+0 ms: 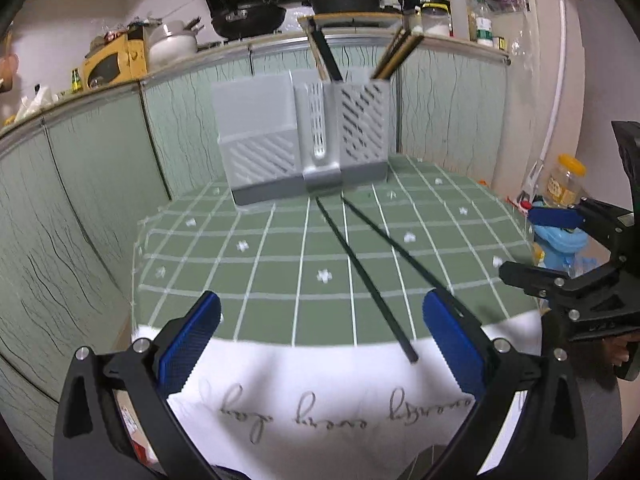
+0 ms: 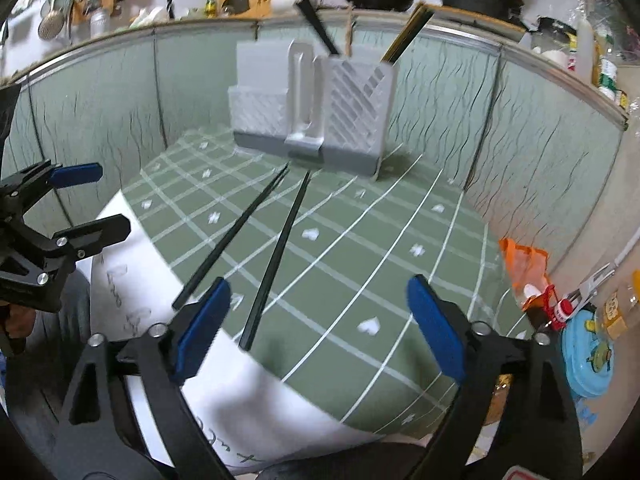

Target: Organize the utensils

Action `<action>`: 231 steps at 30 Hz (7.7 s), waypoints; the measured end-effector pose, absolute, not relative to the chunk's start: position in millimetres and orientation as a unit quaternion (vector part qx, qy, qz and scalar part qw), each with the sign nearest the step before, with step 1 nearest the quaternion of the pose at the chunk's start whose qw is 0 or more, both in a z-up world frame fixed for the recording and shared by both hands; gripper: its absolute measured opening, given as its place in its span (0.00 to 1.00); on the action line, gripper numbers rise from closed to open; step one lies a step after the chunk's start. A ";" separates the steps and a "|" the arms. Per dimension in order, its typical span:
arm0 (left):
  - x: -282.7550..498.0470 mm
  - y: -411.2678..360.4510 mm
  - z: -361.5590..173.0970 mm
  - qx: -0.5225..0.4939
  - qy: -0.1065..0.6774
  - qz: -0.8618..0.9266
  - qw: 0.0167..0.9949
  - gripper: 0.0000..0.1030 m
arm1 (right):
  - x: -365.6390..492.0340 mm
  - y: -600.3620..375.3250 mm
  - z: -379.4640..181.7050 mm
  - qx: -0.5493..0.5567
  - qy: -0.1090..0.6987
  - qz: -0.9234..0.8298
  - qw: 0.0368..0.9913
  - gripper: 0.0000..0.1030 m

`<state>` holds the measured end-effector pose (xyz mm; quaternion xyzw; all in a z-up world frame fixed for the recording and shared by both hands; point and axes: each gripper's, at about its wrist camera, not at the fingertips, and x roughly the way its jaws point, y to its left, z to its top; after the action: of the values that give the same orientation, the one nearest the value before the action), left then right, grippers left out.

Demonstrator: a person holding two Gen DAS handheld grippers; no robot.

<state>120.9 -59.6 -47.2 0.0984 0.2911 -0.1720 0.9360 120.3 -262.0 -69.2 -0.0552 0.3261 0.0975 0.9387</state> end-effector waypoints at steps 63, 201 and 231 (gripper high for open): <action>130.2 -103.7 -100.5 0.072 0.356 -0.132 0.922 0.07 | 103.5 -303.3 -105.9 0.038 0.353 0.048 0.934 0.06; 247.5 -88.7 162.5 0.063 0.235 -0.205 0.948 0.96 | 230.5 -330.6 160.2 -0.009 0.238 0.046 0.970 0.93; 92.2 -9.3 64.0 0.037 0.248 -0.077 0.965 0.96 | 82.4 -285.6 26.5 -0.032 0.280 -0.034 0.959 0.93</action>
<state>92.2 -9.3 64.0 0.0367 0.2476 -0.0773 0.9651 82.4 -285.6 26.5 -0.0315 0.2799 -0.0339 0.9589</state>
